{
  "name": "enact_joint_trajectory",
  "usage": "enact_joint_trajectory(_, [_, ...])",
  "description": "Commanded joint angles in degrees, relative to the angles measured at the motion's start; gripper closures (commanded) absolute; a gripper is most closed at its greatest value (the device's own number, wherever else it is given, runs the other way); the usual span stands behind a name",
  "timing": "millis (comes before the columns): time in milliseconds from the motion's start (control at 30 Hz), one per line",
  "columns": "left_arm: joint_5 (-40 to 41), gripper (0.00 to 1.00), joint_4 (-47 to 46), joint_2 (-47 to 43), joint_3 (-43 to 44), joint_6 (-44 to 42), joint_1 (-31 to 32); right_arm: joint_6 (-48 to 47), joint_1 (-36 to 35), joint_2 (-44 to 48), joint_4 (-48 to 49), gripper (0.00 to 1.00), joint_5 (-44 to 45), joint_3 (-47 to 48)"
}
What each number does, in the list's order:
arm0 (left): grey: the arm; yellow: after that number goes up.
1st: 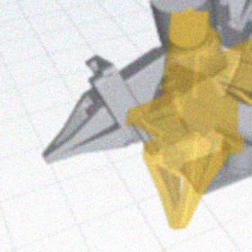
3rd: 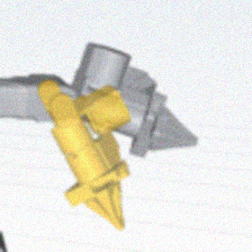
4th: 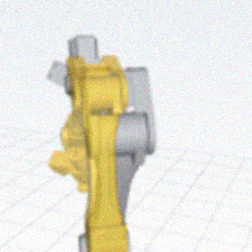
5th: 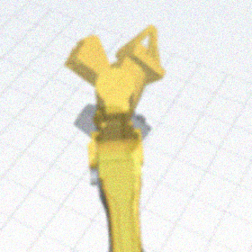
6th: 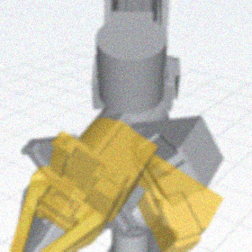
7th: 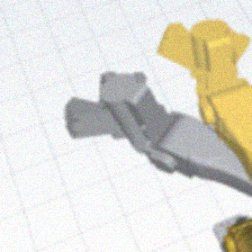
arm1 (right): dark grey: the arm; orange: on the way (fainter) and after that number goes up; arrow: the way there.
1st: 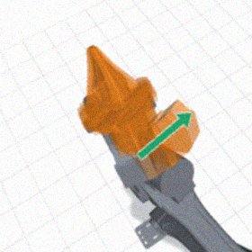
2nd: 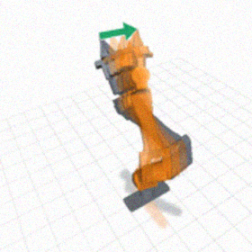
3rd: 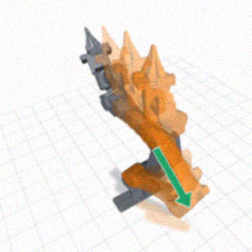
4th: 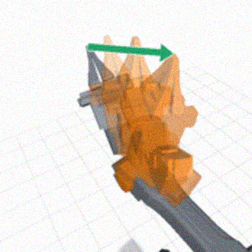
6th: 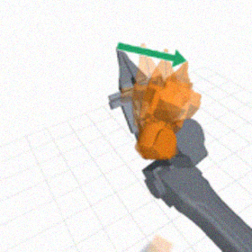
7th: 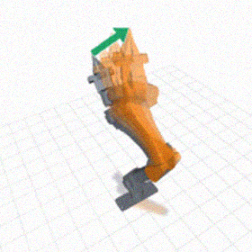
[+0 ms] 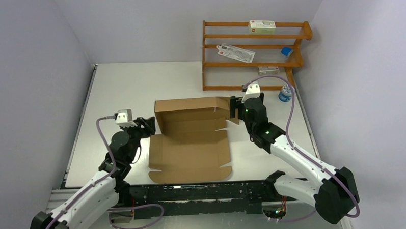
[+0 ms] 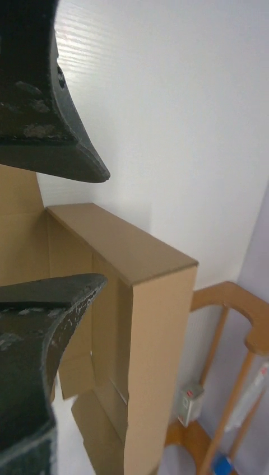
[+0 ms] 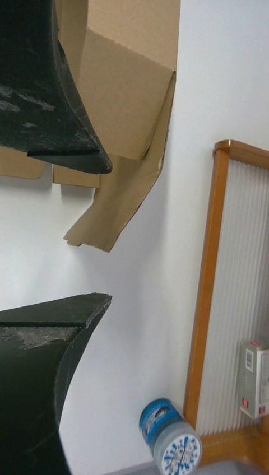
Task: Fold the paper box
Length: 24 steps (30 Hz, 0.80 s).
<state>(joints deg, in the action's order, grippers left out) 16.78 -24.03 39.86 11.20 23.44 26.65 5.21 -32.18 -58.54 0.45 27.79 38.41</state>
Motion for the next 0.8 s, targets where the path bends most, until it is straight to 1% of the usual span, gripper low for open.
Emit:
enact_joint_trajectory(0, [5.1, 0.33, 4.1, -5.2, 3.3, -1.0, 3.3, -0.5, 2.5, -1.9, 5.6, 0.18, -8.2, -1.4])
enact_joint_trajectory(67, [5.2, 0.31, 3.5, -2.9, 5.9, -3.1, 5.4, -0.4, 3.4, -2.6, 6.7, 0.19, -10.2, -2.1])
enact_joint_trajectory(133, [2.8, 0.31, 2.3, 2.3, 9.1, -5.0, 6.2, 0.0, 3.8, -3.5, 6.9, 0.21, -11.6, -2.8])
enact_joint_trajectory(233, [-1.0, 0.31, 3.1, 10.4, 15.6, -6.2, 6.3, 0.5, 3.9, -3.9, 6.4, 0.27, -13.4, -3.1])
enact_joint_trajectory(333, [-1.1, 0.3, 4.1, 14.8, 19.0, -6.8, 6.3, 1.2, 3.9, -3.2, 5.6, 0.35, -15.9, -3.7])
enact_joint_trajectory(367, [-0.6, 0.3, 5.0, 15.8, 20.1, -6.6, 6.3, 1.6, 3.9, -2.7, 5.4, 0.38, -17.1, -4.1])
enact_joint_trajectory(433, [0.3, 0.29, 6.5, 17.5, 21.7, -6.1, 6.3, 2.6, 3.9, -1.8, 5.2, 0.49, -19.3, -4.9])
enact_joint_trajectory(600, [2.0, 0.27, 8.9, 21.5, 24.5, -5.1, 6.2, 3.9, 3.9, -0.6, 4.1, 0.73, -23.6, -6.3])
enact_joint_trajectory(700, [0.6, 0.27, 10.2, 23.9, 26.2, -4.4, 6.2, 3.8, 4.0, 0.1, 3.1, 0.86, -25.1, -6.3])
enact_joint_trajectory(767, [-1.0, 0.27, 10.2, 25.5, 26.8, -4.2, 6.2, 3.7, 3.9, 0.8, 2.7, 0.92, -26.5, -5.9])
